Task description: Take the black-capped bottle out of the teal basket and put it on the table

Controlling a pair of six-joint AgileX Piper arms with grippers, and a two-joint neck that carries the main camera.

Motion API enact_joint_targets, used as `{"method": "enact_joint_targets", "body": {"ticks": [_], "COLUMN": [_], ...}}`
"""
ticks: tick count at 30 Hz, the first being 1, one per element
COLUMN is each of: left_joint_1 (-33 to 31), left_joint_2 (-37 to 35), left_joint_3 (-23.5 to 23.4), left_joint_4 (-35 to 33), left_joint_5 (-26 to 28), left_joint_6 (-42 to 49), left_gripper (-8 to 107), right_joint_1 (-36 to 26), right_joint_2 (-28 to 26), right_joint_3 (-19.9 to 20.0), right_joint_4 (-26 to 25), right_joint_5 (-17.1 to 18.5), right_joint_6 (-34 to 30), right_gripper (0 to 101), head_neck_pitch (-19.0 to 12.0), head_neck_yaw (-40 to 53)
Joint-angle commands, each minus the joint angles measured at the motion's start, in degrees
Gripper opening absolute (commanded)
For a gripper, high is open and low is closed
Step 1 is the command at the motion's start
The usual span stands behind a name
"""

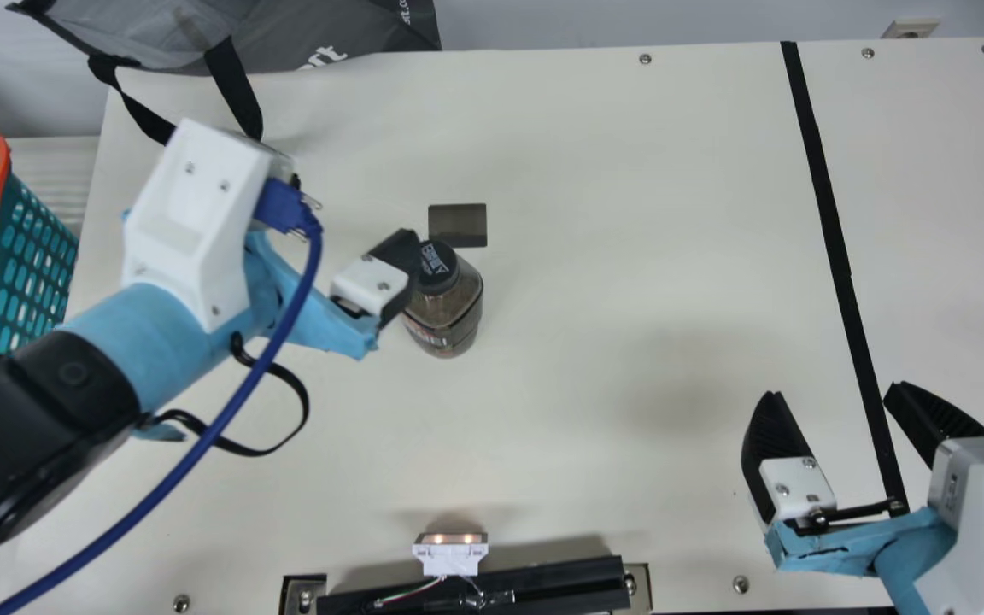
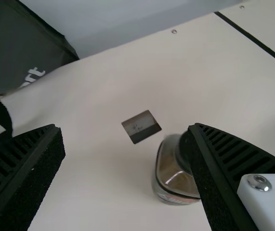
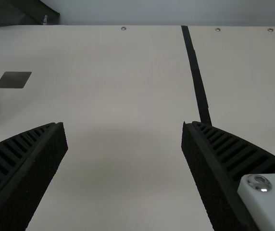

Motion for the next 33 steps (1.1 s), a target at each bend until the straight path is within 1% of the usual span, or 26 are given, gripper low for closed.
{"method": "enact_joint_targets", "body": {"ticks": [1,9,15,33], "left_joint_1": [1.2,7.5,12.4,22.7], "left_joint_2": [-1.1,-6.0,-9.7,-22.1], "left_joint_3": [0.8,4.7,7.6,15.2], "left_joint_4": [1.8,6.1,7.9,5.9], "left_joint_5": [-0.2,-1.7,-3.2,-6.1], "left_joint_6": [-1.2,-3.9,-4.5,-1.3], "left_gripper": [107,107,107,107], "right_joint_1": [0.0,0.0,0.0,0.0], "right_joint_2": [0.0,0.0,0.0,0.0], "right_joint_3": [0.0,0.0,0.0,0.0], "right_joint_4": [0.0,0.0,0.0,0.0], "right_joint_5": [0.0,0.0,0.0,-0.1], "right_joint_6": [0.0,0.0,0.0,0.0], "right_gripper": [91,91,91,91], "head_neck_pitch": [-0.2,-0.2,-0.2,-0.2], "head_neck_yaw": [0.5,0.5,0.5,0.5]}}
